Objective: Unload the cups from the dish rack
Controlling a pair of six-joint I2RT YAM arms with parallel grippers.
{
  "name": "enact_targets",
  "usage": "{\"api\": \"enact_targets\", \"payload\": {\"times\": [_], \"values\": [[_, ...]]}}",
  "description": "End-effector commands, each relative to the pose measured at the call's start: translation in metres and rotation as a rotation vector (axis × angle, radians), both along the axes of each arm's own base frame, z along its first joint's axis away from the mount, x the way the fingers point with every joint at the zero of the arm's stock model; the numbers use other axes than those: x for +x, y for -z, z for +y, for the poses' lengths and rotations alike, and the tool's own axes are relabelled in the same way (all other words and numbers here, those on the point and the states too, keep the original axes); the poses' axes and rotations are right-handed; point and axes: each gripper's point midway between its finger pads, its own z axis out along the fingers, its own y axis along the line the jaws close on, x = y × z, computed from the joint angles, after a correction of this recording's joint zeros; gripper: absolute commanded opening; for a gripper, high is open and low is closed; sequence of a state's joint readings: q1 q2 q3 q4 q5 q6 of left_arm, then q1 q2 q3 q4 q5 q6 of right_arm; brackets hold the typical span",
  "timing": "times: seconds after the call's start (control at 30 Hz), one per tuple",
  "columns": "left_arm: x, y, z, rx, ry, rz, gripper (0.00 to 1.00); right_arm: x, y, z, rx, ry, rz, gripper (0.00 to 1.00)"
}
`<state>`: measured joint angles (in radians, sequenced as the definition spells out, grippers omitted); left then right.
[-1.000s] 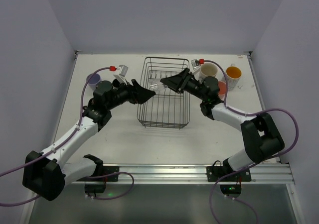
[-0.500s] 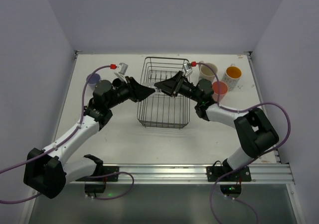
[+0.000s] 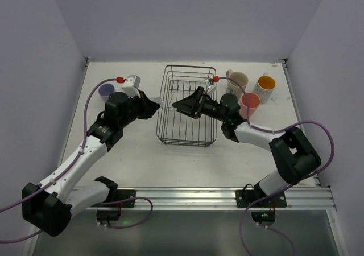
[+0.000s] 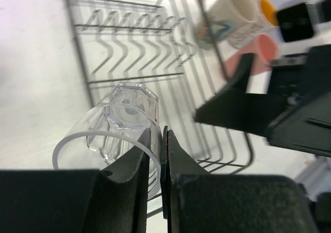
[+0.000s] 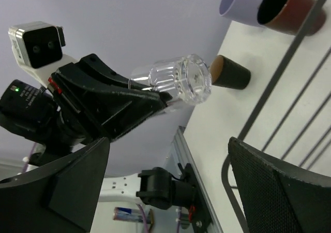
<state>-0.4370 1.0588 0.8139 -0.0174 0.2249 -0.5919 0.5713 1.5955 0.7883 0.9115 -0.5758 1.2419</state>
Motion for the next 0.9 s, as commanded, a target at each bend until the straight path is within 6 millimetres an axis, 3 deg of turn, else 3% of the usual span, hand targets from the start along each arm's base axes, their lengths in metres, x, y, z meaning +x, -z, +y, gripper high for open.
{"api": "enact_targets", "payload": {"times": [0.0, 0.07, 0.23, 0.27, 0.33, 0.37, 0.43, 0.6, 0.87], "values": [[-0.005, 0.013, 0.062, 0.259, -0.221, 0.031, 0.00, -0.005, -0.007, -0.017, -0.094, 0.075, -0.098, 0.99], [-0.015, 0.033, 0.078, 0.347, -0.251, 0.102, 0.00, -0.003, 0.002, -0.026, -0.170, 0.122, -0.111, 0.99], [-0.027, 0.092, 0.100, 0.477, -0.305, 0.257, 0.00, -0.007, -0.018, -0.054, -0.248, 0.248, -0.209, 0.99], [-0.023, 0.102, 0.100, 0.495, -0.309, 0.279, 0.00, -0.009, -0.015, -0.058, -0.286, 0.255, -0.223, 0.99], [-0.016, 0.113, 0.107, 0.522, -0.345, 0.309, 0.00, -0.016, -0.036, -0.067, -0.290, 0.279, -0.279, 0.99], [-0.013, 0.127, 0.106, 0.537, -0.333, 0.357, 0.00, -0.017, -0.034, -0.072, -0.328, 0.287, -0.291, 0.99], [-0.004, 0.131, 0.105, 0.551, -0.341, 0.380, 0.00, -0.026, -0.051, -0.080, -0.326, 0.301, -0.338, 0.99], [0.007, 0.158, 0.124, 0.675, -0.421, 0.442, 0.10, -0.038, -0.055, -0.096, -0.374, 0.336, -0.391, 0.99], [0.014, 0.183, 0.120, 0.732, -0.389, 0.521, 0.22, -0.041, -0.062, -0.109, -0.429, 0.370, -0.437, 0.99]]}}
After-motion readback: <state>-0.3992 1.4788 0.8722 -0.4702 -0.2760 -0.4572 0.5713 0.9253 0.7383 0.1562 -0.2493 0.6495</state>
